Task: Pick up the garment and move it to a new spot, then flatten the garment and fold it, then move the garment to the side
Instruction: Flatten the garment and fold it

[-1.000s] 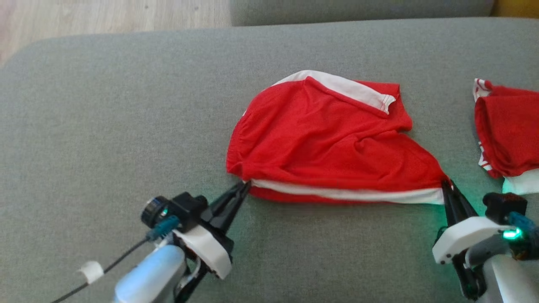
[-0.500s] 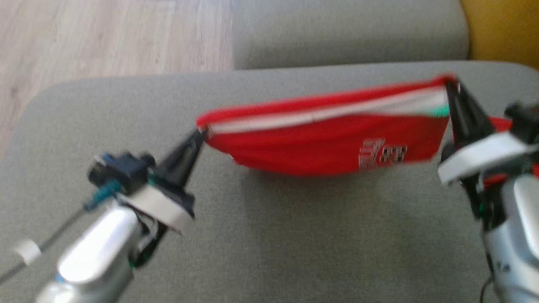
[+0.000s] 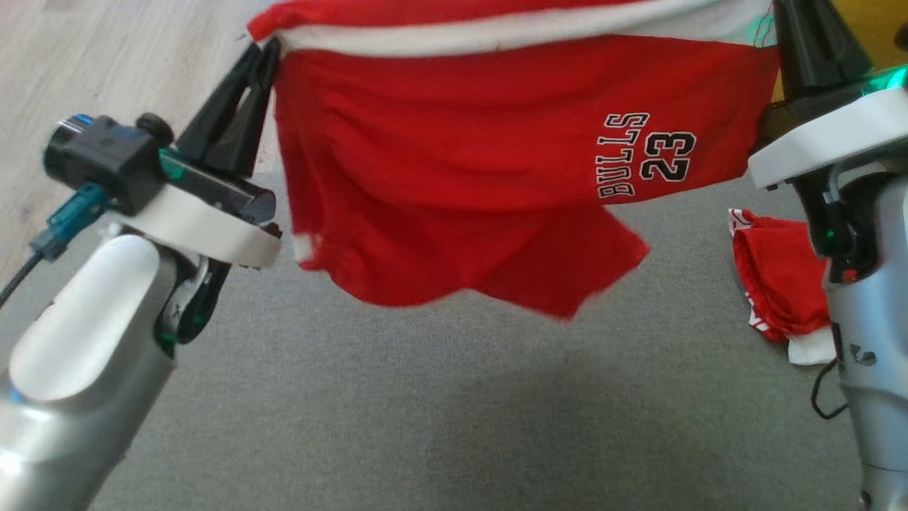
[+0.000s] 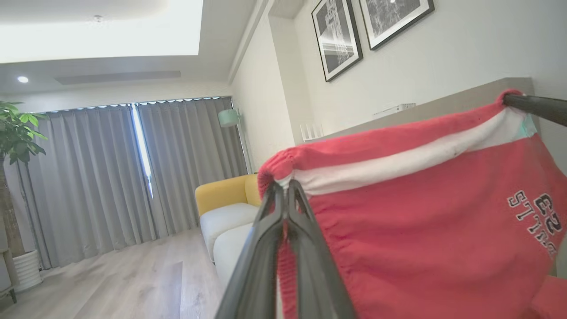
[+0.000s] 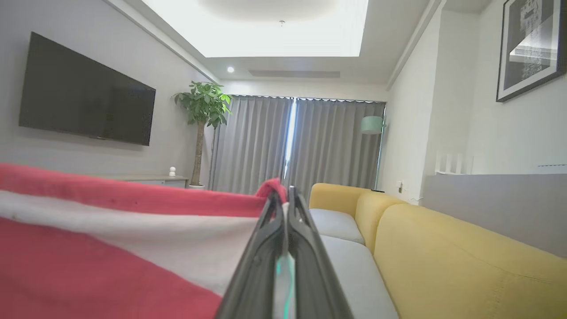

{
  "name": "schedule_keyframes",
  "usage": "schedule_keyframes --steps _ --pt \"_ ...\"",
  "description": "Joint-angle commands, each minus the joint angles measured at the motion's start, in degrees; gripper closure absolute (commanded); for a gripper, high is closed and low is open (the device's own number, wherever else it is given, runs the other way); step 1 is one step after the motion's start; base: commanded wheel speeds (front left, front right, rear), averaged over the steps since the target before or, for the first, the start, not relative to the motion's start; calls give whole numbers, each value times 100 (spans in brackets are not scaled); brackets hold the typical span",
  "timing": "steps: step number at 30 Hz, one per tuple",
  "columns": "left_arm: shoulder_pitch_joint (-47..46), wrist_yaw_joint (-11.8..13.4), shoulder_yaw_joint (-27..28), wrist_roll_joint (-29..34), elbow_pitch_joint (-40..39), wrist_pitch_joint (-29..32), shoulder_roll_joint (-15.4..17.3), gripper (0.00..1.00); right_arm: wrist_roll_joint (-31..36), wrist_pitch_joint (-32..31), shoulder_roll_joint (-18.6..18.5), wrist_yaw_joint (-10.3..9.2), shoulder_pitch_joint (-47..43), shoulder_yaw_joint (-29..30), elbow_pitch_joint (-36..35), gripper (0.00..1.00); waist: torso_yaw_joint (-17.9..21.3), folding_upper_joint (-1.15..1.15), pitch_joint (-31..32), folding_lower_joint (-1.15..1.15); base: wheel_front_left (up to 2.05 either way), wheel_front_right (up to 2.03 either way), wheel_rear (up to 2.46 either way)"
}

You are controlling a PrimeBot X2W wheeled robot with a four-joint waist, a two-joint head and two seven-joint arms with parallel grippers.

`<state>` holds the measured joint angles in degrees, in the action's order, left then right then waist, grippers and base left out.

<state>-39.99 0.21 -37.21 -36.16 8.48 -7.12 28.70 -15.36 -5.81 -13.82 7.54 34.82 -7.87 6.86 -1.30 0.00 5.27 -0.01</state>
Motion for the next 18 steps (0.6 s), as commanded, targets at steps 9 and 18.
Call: schedule_keyframes --steps 9,18 --pt "19 135 307 -140 -675 174 404 100 332 -322 -46 -5 -115 179 -503 100 -33 0 -164 1 0 0 0" --pt "-815 -177 382 -266 -159 433 357 100 328 -676 -222 -5 838 83 110 100 -32 0 -1254 1 0 0 0"
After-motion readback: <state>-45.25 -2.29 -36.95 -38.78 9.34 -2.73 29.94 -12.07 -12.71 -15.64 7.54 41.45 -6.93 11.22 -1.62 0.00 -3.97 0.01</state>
